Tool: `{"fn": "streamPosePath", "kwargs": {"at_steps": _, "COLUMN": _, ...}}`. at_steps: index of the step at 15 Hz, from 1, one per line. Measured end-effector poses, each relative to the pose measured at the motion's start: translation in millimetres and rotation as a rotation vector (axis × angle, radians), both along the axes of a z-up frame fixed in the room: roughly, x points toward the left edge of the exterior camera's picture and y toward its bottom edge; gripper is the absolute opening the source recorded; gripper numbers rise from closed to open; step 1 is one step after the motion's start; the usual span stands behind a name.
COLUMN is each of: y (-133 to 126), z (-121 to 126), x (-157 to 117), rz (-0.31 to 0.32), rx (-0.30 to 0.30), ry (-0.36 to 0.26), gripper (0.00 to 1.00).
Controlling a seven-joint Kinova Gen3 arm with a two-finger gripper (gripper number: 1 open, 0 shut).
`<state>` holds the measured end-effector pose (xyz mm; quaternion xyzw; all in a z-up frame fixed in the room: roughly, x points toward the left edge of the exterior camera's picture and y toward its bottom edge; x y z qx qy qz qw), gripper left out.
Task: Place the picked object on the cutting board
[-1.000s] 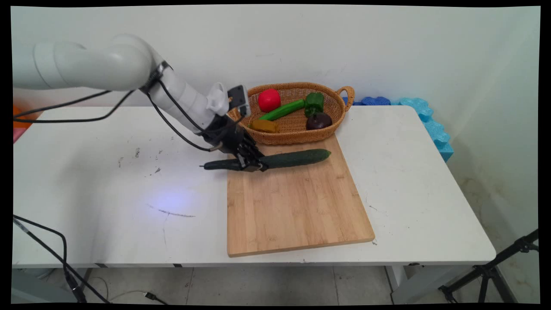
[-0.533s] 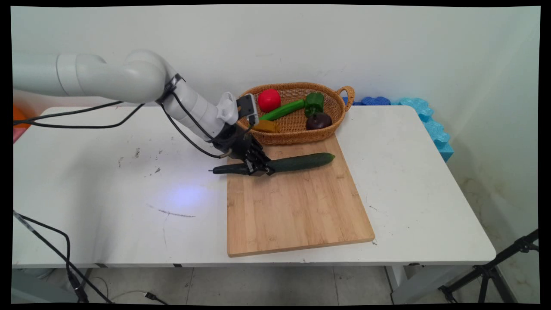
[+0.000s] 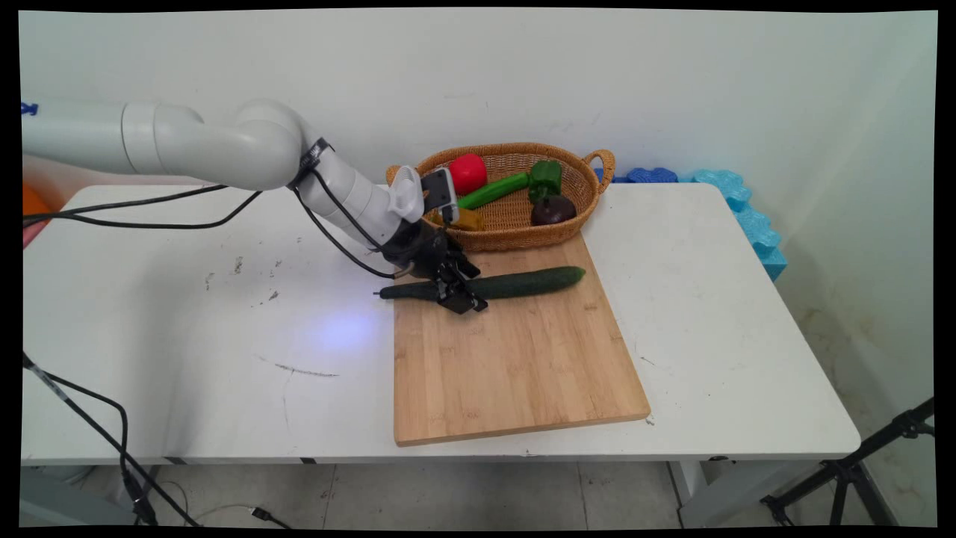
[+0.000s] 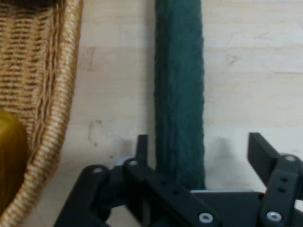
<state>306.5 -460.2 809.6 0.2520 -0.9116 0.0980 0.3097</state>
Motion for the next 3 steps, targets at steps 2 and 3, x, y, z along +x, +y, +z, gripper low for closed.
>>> {"fn": "streamPosePath", "kwargs": {"at_steps": 2, "y": -0.8, "z": 1.7, "x": -1.5, "rz": -0.003, "rx": -0.006, "ry": 0.009, "gripper": 1.0}}
{"fn": "streamPosePath", "kwargs": {"at_steps": 3, "y": -1.1, "z": 4.0, "x": -2.1, "rz": -0.005, "rx": -0.011, "ry": 0.014, "gripper": 1.0}}
